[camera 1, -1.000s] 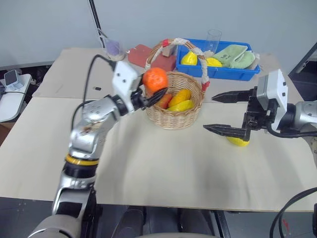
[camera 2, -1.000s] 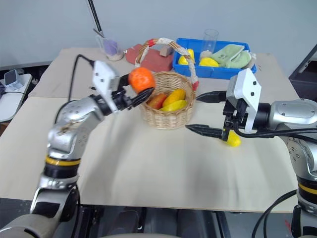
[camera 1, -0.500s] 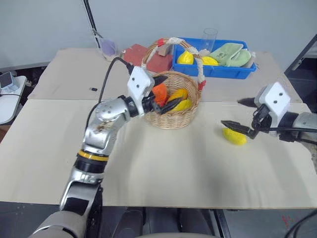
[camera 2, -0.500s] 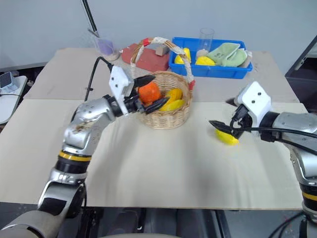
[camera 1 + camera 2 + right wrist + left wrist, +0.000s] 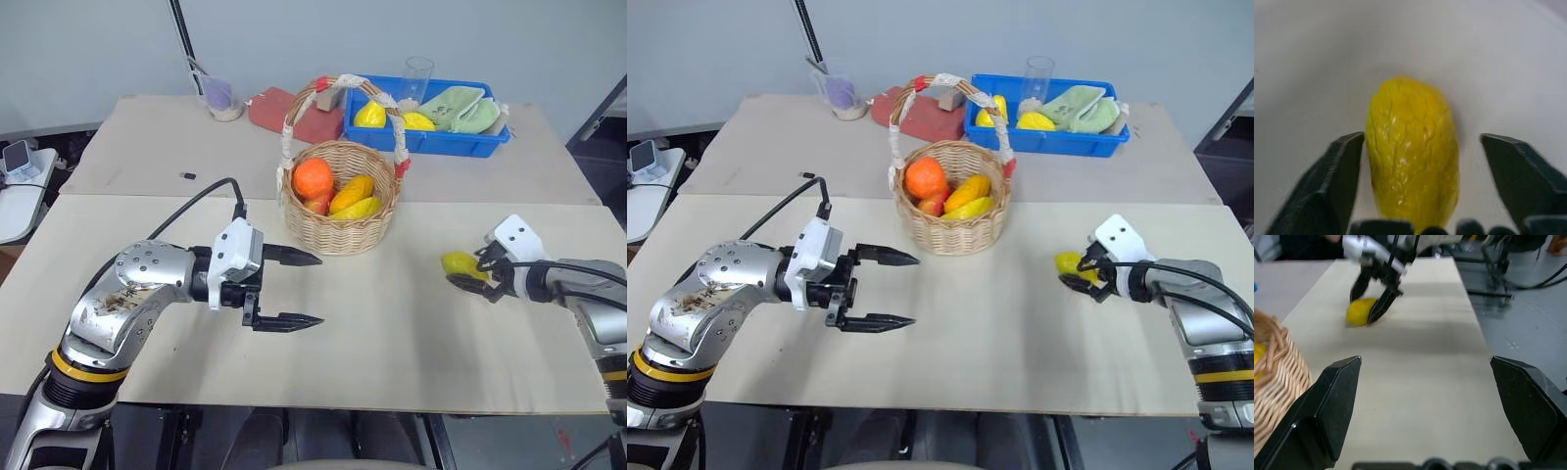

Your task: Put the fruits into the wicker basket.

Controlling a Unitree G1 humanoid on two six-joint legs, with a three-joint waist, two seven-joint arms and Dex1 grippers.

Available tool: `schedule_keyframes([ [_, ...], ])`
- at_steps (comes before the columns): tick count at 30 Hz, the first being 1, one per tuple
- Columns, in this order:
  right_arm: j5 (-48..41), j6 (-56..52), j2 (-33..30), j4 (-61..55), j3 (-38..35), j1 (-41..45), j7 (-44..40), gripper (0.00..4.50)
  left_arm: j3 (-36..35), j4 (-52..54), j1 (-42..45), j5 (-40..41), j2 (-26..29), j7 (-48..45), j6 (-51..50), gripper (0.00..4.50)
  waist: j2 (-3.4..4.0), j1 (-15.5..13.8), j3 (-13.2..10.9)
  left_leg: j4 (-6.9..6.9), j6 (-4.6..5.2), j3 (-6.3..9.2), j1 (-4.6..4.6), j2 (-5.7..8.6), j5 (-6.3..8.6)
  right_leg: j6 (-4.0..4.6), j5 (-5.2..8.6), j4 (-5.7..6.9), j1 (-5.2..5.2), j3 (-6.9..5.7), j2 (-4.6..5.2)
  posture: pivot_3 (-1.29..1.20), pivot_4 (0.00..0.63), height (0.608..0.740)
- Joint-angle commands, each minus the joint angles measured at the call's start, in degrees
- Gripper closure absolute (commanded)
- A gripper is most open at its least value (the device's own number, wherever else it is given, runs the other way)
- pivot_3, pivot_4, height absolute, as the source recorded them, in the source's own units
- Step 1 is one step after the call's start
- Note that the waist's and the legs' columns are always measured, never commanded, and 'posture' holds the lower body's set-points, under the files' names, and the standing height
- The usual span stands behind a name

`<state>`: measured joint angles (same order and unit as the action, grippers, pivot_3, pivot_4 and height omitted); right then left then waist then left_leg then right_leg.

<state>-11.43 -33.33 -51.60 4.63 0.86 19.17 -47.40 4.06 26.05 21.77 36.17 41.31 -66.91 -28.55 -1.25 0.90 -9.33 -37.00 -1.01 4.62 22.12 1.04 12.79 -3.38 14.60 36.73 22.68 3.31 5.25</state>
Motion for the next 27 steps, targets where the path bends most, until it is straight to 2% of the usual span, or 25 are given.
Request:
schedule_keyframes([
  [1, 0.5, 0.4, -0.2, -0.3, -0.7, 0.9, -0.7, 1.86, -1.8, 2.3, -0.7, 1.3, 0.0, -0.1, 1.6, 0.0, 0.0, 0.0, 0.0, 0.0, 0.0, 0.0, 0.0, 0.0, 0.0, 0.0, 0.0, 0.0, 0.0, 0.0, 0.0, 0.0, 0.15, 0.711],
  [4, 0.1, 0.1, -0.4, -1.4, -1.1, 0.0, -1.3, 2.78, -2.0, 2.5, -1.0, 1.0, 0.0, 0.2, 1.7, 0.0, 0.0, 0.0, 0.0, 0.0, 0.0, 0.0, -0.01, 0.0, 0.0, 0.0, 0.0, 0.0, -0.01, 0.0, 0.0, 0.0, 0.15, 0.711],
  [6, -0.3, 0.0, -0.8, -2.9, -1.4, -0.7, -1.9, 2.87, -2.4, 2.5, -1.3, 1.1, 0.1, 0.8, 1.7, 0.0, 0.0, 0.0, 0.0, 0.0, 0.0, 0.0, -0.03, 0.0, 0.0, 0.0, 0.0, 0.0, -0.03, 0.0, 0.0, 0.0, 0.15, 0.711],
  [11, -9.6, -7.8, -1.0, -21.2, -3.3, -1.6, -6.5, 2.87, -8.3, 3.3, -5.6, 2.4, 0.8, 5.6, 0.3, 0.0, 0.02, 0.5, 0.0, 0.01, 0.01, 0.01, -0.01, -0.03, 0.01, 0.0, 0.0, 0.02, 0.03, 0.01, -0.01, 0.0, 0.15, 0.711],
  [14, -14.7, -13.4, 4.7, -29.0, -1.9, 3.9, -2.8, 2.87, -12.0, 3.9, -8.9, 2.3, 1.0, 8.8, 0.0, 0.0, 0.01, 1.0, 0.0, 0.02, 0.01, 0.02, -0.06, -0.1, 0.01, 0.0, 0.0, 0.06, 0.01, 0.01, -0.08, 0.0, 0.15, 0.711],
  [17, -16.2, -16.6, 13.7, -29.8, 0.8, 12.1, 3.1, 2.87, -14.9, 4.4, -11.1, 2.6, 0.7, 12.1, -0.3, 0.0, 0.0, 1.3, 0.0, 0.04, 0.01, 0.06, -0.11, -0.12, 0.01, 0.0, 0.0, 0.09, -0.02, -0.01, -0.1, 0.0, 0.15, 0.711],
  [21, -9.5, -11.0, 26.1, -18.7, 5.2, 22.1, 12.0, 2.87, -16.7, 4.6, -12.5, 2.7, 0.6, 14.6, 0.0, 0.0, -0.01, 1.1, 0.0, 0.04, 0.01, 0.09, -0.07, -0.07, 0.01, 0.01, -0.01, 0.1, 0.04, -0.03, -0.06, 0.0, 0.15, 0.711],
  [24, -4.3, -4.1, 31.3, -7.8, 6.4, 26.7, 16.5, 2.87, -16.4, 4.6, -11.7, 2.1, -0.6, 16.9, 0.9, 0.0, -0.02, 0.2, 0.0, 0.04, 0.0, 0.1, 0.0, 0.01, 0.0, 0.03, -0.02, 0.11, 0.16, -0.04, 0.02, 0.0, 0.15, 0.711],
  [26, -1.8, -0.3, 32.8, -2.8, 7.3, 28.3, 17.3, 1.83, -16.1, 4.8, -11.2, 2.1, -1.2, 18.0, 1.1, 0.0, -0.03, -0.1, 0.0, 0.02, -0.02, 0.08, 0.07, 0.05, -0.01, 0.05, -0.04, 0.14, 0.25, -0.02, 0.06, 0.0, 0.15, 0.711],
  [27, -1.1, 0.9, 33.1, -1.5, 7.7, 28.5, 17.1, 1.47, -16.0, 4.9, -11.1, 2.1, -1.3, 18.2, 1.1, 0.0, -0.02, -0.2, 0.0, 0.02, -0.05, 0.08, 0.14, 0.05, -0.02, 0.07, -0.06, 0.2, 0.36, -0.03, 0.06, 0.0, 0.15, 0.711],
])
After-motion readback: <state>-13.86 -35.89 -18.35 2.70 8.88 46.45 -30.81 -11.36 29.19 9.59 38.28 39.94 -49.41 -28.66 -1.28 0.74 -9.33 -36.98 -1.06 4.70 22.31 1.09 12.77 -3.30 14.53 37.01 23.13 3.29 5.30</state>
